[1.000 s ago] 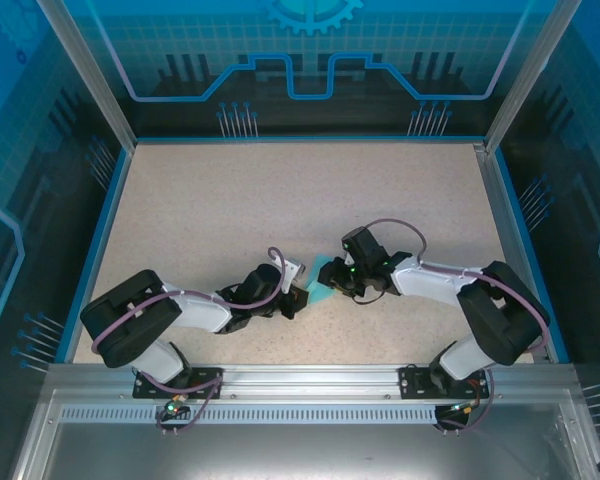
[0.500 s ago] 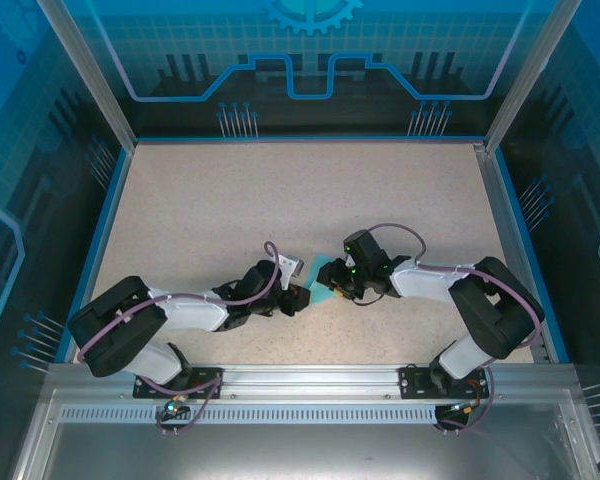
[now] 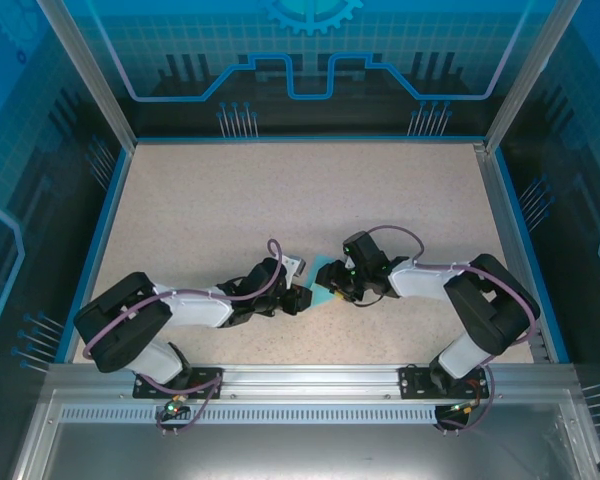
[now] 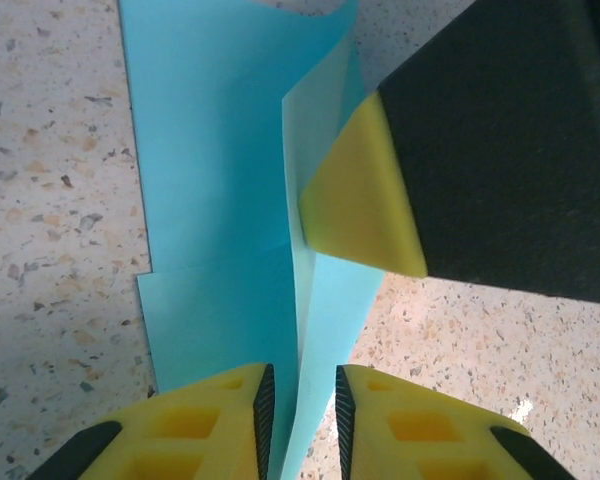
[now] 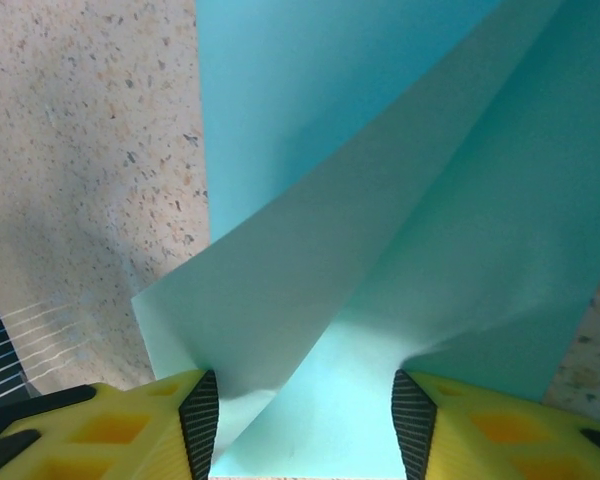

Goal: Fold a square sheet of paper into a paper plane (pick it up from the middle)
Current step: Fourth fold the wing at the center of the table.

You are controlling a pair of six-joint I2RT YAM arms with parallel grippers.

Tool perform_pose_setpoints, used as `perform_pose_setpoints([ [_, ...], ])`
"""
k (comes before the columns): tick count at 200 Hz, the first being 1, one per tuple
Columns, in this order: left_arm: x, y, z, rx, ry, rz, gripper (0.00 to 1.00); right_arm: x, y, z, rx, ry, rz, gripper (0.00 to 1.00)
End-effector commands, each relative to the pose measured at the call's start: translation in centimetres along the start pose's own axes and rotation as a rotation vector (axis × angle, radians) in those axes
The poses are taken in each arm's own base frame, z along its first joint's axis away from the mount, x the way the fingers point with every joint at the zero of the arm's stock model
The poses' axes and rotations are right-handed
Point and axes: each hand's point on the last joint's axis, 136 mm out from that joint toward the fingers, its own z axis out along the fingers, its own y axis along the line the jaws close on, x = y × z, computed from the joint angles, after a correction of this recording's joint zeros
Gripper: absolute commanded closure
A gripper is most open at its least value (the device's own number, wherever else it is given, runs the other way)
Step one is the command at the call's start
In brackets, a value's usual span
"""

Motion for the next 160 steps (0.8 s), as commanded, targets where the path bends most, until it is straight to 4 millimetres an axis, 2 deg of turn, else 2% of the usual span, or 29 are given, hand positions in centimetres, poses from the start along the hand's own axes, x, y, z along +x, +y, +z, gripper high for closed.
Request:
perform_pose_setpoints([
  [1,-0.2,-0.1,0.1,0.006,0.024,-0.053,0.73,0.1,-1.4,0.6,0.056,0.022,0.013,0.46],
  [25,-1.1,0.1,-0.7,0.009,0.007,-0.102,0.67,0.4,-2.0,0.8,0.089,0.032,0.01,0.44],
  [49,-2.2,0.6,-2.0,-0.004,-0.031,-0.177,0.56,0.7,-3.0,0.9,0.15,0.048,0.005,0.43],
  [73,-2.8,1.3,-3.0,-0.013,-0.048,-0.266,0.51,1.0,-4.1,0.9,0.227,0.057,-0.002,0.43],
  [116,-2.8,0.8,-3.1,0.044,-0.023,-0.311,0.51,1.4,-5.7,1.0,0.343,0.074,-0.017,0.41],
  [146,-2.7,-1.0,-2.2,0.148,0.038,-0.275,0.56,1.6,-5.8,1.4,0.336,0.08,-0.016,0.42],
  [160,-2.6,-1.0,-1.7,0.158,0.047,-0.262,0.56,1.7,-5.6,1.4,0.327,0.082,-0.016,0.42],
])
